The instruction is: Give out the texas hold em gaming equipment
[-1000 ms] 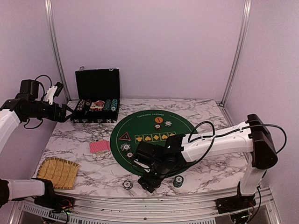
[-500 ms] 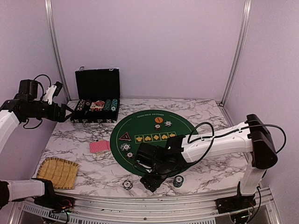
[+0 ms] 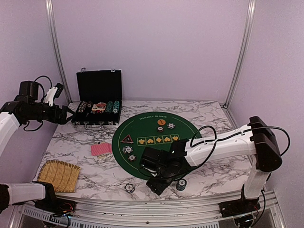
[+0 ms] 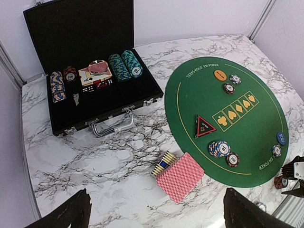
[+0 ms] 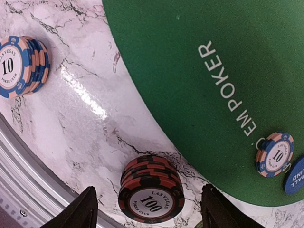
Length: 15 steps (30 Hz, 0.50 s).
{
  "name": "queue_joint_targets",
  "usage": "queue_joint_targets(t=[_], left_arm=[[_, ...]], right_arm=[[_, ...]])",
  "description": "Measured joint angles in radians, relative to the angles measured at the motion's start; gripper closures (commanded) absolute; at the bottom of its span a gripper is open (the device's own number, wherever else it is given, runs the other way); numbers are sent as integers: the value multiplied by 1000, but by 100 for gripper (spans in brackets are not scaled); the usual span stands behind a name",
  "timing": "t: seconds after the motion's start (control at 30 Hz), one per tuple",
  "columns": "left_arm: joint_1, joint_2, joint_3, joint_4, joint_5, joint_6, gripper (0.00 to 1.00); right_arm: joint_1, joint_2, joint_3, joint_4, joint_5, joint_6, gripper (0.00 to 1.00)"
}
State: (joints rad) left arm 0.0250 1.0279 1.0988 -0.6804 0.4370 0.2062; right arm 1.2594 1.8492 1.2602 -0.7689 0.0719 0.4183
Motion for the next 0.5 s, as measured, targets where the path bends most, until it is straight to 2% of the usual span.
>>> queue_joint_targets(t=[0.2, 0.5], left_arm=[[0, 0, 0, 0, 0, 0, 1], [0, 0, 0, 0, 0, 0, 1]], right_arm=[[-2, 0, -3, 9, -6, -1, 39], [-5, 0, -15, 18, -15, -3, 44]])
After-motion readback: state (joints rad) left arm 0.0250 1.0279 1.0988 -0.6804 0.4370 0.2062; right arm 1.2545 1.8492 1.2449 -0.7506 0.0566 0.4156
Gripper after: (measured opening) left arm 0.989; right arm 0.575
